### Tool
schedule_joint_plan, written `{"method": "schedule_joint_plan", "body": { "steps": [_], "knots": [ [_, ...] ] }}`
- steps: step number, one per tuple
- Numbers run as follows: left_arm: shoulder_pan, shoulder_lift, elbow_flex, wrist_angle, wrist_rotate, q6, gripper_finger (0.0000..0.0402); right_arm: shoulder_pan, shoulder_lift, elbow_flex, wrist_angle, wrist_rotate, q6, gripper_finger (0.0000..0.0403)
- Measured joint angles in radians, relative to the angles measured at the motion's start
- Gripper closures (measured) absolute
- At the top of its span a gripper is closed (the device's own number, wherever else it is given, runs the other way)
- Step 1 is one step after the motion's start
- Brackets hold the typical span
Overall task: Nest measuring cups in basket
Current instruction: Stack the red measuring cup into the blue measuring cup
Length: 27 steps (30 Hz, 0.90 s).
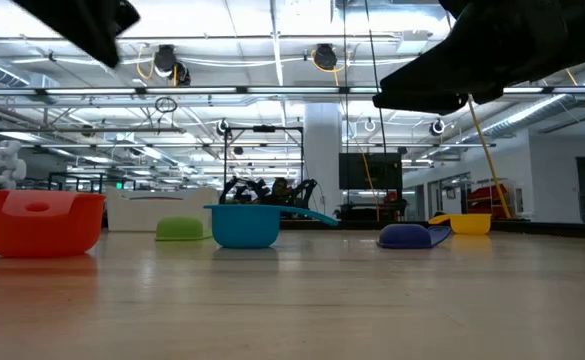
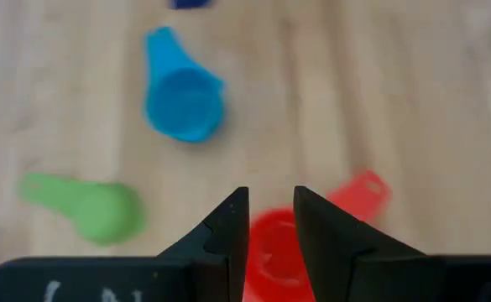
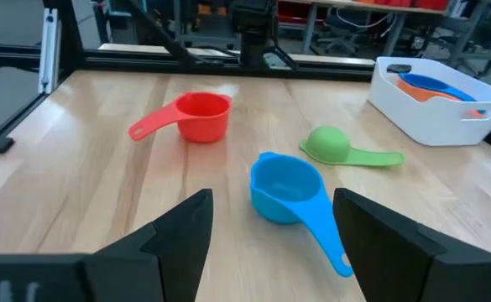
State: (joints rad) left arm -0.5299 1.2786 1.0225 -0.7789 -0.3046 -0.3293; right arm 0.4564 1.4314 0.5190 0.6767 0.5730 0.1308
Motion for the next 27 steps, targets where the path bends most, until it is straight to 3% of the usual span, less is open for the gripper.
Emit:
{"method": "schedule_joint_plan", "body": {
  "steps": [6,13,27],
  "knots": [
    [-0.189,0.049,0.000,-0.010,-0.007,-0.045,0.0246,0.000,0.000,0.000,0.006,0.000,-0.004,0.0163],
    [-0.259,0.158,-0.001,-0.062,-0.008,-0.056,0.0160,0.000,0.000,0.000,0.007,0.001,-0.005,0.0163],
    [-0.188,0.367,-0.001,-0.116,0.034,0.064,0.0153,0.000,0.000,0.000,0.006,0.000,-0.049,0.0163]
  ]
}}
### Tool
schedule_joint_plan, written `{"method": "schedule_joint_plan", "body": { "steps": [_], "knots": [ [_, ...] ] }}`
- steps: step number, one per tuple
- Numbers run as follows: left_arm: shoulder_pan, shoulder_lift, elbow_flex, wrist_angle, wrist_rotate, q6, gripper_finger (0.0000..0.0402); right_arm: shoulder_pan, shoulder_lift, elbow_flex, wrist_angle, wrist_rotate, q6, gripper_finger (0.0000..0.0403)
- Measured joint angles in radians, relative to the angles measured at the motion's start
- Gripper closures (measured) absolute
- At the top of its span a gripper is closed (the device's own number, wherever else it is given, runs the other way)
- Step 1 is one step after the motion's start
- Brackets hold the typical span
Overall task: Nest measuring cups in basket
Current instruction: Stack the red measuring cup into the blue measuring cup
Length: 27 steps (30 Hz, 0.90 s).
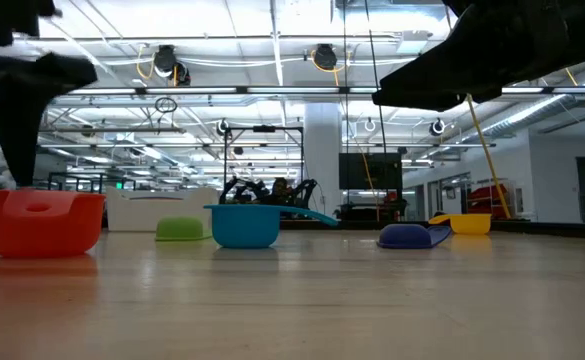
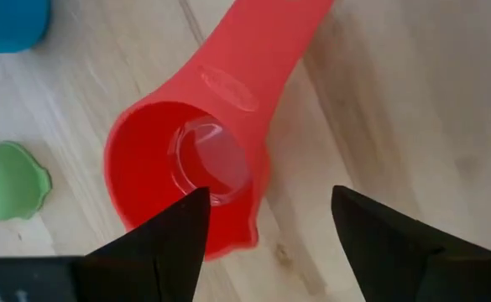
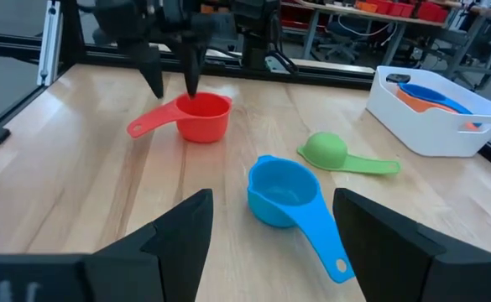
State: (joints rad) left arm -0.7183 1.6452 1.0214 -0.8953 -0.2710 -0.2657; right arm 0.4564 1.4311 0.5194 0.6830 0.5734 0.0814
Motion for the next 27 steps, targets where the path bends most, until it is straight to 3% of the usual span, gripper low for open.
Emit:
{"method": "schedule_joint_plan", "body": {
  "steps": [6,23,27],
  "knots": [
    [0.036,0.032,-0.002,0.004,0.001,0.026,0.0198,0.007,0.000,0.000,0.001,-0.001,-0.017,0.0163],
    [0.086,0.010,-0.076,0.099,0.012,0.048,0.0386,0.024,0.000,0.000,0.045,-0.002,-0.015,0.0163],
    [0.110,-0.049,-0.071,0.097,0.002,-0.006,0.0384,0.023,0.008,0.022,0.038,0.000,0.007,0.0163]
  ]
}}
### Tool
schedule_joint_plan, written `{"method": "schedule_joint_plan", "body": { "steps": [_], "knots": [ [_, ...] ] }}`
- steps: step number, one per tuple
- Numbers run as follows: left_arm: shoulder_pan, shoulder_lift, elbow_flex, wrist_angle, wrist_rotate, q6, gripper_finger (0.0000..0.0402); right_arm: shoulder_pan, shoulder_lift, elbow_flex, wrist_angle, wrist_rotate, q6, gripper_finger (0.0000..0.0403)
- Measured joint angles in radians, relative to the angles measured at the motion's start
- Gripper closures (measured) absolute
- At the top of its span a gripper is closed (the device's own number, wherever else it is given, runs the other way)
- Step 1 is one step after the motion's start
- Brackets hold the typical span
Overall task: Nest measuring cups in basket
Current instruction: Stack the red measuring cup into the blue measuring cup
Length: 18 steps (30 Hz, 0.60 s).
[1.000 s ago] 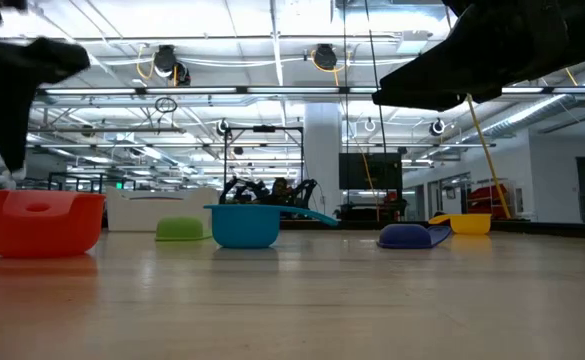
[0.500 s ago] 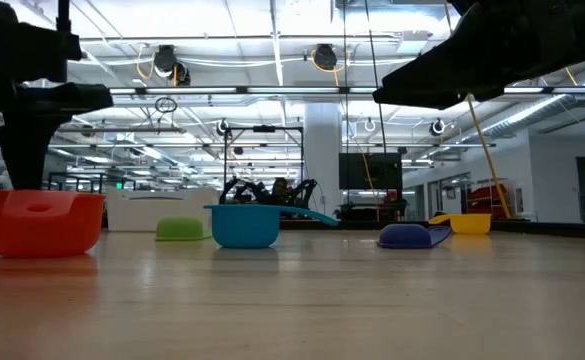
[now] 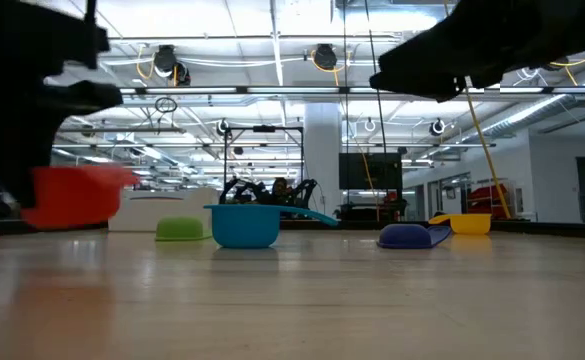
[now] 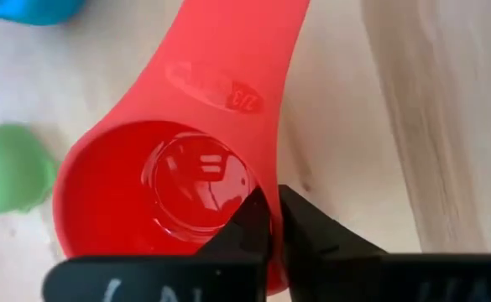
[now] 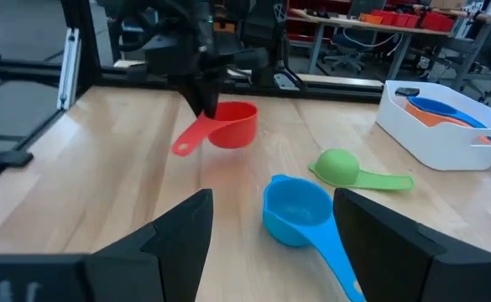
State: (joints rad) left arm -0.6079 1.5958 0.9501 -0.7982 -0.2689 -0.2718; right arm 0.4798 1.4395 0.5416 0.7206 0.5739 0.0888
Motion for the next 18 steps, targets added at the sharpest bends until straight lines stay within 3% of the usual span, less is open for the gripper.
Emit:
{"method": "schedule_joint_plan", "body": {
  "steps": [5,9,14,18],
  "knots": [
    [0.036,-0.098,0.010,0.027,-0.018,-0.054,0.0386,0.000,0.070,0.107,-0.060,0.017,-0.069,0.0163],
    [0.091,-0.155,0.010,0.105,0.028,-0.106,0.0391,0.009,0.172,0.222,-0.116,0.026,-0.256,0.0163],
    [0.139,-0.165,0.011,0.252,0.158,-0.157,0.0384,0.028,0.293,0.306,0.001,0.030,-0.537,0.0163],
    [0.150,-0.150,0.011,0.332,0.203,-0.208,0.0393,0.033,0.360,0.340,0.087,0.057,-0.698,0.0163]
  ]
}}
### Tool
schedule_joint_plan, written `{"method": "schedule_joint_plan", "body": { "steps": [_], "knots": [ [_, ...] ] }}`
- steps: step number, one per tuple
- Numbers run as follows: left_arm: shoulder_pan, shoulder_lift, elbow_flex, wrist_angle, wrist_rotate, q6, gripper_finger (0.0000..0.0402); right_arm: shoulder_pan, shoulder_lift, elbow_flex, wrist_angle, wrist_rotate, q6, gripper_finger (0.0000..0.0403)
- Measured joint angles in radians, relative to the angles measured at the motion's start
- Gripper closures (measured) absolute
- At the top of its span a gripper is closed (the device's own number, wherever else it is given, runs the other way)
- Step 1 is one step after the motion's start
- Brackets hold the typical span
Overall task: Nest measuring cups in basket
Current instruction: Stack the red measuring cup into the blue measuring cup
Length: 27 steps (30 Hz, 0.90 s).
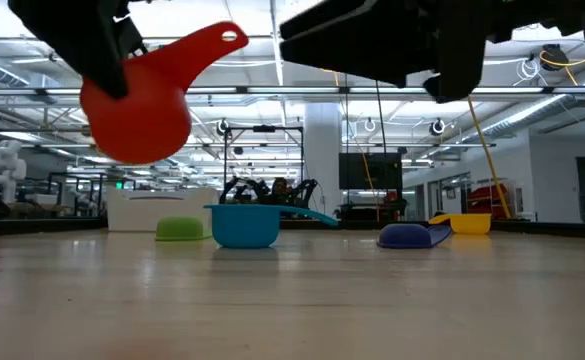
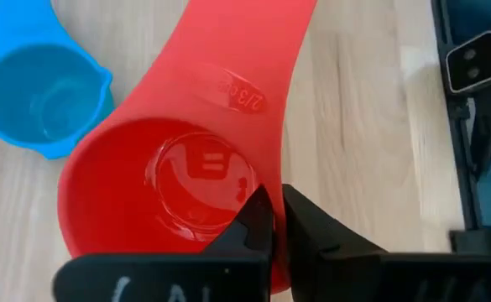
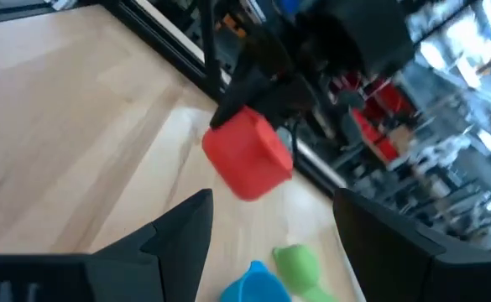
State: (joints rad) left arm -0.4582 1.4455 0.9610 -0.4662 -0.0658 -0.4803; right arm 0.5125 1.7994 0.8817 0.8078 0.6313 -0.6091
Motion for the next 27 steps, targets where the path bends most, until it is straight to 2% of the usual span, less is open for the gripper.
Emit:
{"method": "schedule_joint_plan", "body": {
  "steps": [6,19,27],
  "knots": [
    [-0.001,0.002,-0.001,0.015,0.005,-0.031,0.0385,-0.001,0.033,0.011,0.029,0.000,-0.145,0.0171],
    [0.023,0.002,-0.001,0.052,0.014,-0.057,0.0394,-0.013,0.032,0.012,0.080,-0.004,-0.333,0.0238],
    [0.033,0.021,-0.004,0.069,0.018,-0.084,0.0389,-0.042,0.032,0.018,0.103,-0.008,-0.451,0.0245]
  ]
}}
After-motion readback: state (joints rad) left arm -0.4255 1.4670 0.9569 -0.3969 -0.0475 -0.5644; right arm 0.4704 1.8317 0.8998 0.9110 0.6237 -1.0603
